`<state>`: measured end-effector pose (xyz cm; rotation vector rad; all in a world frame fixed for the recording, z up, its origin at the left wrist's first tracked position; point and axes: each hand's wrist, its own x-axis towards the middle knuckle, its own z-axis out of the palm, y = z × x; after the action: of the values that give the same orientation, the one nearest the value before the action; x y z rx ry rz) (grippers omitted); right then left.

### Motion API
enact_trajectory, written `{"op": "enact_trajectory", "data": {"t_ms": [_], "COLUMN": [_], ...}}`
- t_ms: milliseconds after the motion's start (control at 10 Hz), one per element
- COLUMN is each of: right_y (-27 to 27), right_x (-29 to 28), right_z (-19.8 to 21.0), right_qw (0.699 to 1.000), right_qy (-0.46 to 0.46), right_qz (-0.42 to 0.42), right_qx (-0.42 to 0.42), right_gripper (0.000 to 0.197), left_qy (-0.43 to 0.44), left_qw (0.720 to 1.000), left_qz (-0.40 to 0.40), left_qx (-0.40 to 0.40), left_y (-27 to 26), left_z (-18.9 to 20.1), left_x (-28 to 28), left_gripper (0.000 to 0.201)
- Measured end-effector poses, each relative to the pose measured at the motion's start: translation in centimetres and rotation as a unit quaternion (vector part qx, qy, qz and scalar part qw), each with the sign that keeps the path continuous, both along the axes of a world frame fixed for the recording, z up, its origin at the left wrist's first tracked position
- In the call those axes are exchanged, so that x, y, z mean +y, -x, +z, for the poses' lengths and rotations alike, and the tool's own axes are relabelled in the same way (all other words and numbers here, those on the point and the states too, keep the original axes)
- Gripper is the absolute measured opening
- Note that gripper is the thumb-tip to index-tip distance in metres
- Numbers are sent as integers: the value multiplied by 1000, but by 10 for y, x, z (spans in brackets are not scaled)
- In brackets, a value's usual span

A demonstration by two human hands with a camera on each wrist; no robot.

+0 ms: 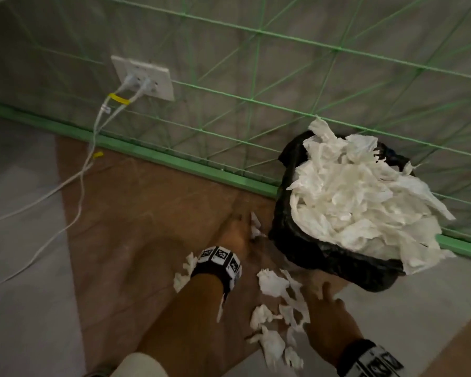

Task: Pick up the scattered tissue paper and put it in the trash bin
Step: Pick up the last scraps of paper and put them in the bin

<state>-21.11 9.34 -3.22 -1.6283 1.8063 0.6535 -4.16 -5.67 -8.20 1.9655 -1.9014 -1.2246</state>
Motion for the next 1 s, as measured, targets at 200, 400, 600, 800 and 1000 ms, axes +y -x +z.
{"op": "enact_trajectory", "data": {"t_ms": [200,400,600,800,1000], "right_y": [6,-3,-32,-24,38], "right_x": [20,8,-11,-21,-50], "right_z": [-32,3,117,243,305], "right_qw": [996,992,977,950,886], "right_qy": [71,92,120,271,458], "right_qz": [16,63,138,77,-1], "right_qx": [-58,-67,-109,-135,-64], "right_gripper": [52,22,13,9,10], "left_qy": [23,-21,-89,-68,40], "left_qw": [985,980,979,986,991], "left_qz": [162,183,72,81,129], "left_qx": [53,-69,-168,-129,-2], "left_y": [-35,-80,-84,-86,-80], "left_z": [13,-3,-13,-4,92], "left_x": [-6,31,79,69,7], "left_gripper": [38,65,82,35,46]}}
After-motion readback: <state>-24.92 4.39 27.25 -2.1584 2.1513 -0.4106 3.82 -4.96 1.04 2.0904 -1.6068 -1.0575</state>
